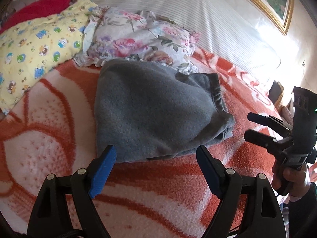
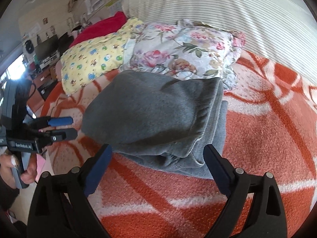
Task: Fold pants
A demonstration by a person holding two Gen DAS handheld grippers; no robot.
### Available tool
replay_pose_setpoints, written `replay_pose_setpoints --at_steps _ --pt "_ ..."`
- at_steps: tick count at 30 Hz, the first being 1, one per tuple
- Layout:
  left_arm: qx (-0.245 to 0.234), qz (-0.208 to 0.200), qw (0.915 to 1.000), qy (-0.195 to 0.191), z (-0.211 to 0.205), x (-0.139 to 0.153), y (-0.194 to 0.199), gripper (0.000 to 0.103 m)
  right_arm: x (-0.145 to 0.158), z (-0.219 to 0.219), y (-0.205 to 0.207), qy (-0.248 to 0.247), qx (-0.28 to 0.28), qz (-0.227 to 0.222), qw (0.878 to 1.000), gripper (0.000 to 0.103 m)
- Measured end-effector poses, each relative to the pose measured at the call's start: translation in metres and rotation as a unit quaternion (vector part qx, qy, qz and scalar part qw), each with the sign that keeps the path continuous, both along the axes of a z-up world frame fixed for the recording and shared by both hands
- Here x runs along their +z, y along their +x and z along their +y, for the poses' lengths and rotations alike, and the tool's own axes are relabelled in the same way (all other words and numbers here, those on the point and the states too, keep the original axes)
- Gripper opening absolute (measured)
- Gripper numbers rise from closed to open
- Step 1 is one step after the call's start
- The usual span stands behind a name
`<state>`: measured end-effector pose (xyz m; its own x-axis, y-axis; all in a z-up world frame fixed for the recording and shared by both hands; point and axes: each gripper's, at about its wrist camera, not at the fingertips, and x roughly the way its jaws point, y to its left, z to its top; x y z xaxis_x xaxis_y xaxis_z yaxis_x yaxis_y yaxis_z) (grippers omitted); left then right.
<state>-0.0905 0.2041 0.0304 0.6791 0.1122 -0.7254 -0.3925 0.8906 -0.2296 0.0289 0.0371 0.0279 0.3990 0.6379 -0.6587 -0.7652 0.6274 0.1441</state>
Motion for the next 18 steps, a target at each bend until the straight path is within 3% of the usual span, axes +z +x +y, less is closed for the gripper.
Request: replay_pose_setpoints --at_steps 6,18 --pt "0.024 0.027 0.9992 0.018 -0.0021 -0.0018 -0.0005 0.087 -0.0021 0.0060 -0.0057 -0.011 0.021 -0.012 1.000 0.098" --pt "0.049 0.034 0.9976 0.034 -0.0106 -0.0038 -0.0044 0.087 -0.0073 0.0112 -0.0109 -0.028 0.018 -0.023 0.999 0.100"
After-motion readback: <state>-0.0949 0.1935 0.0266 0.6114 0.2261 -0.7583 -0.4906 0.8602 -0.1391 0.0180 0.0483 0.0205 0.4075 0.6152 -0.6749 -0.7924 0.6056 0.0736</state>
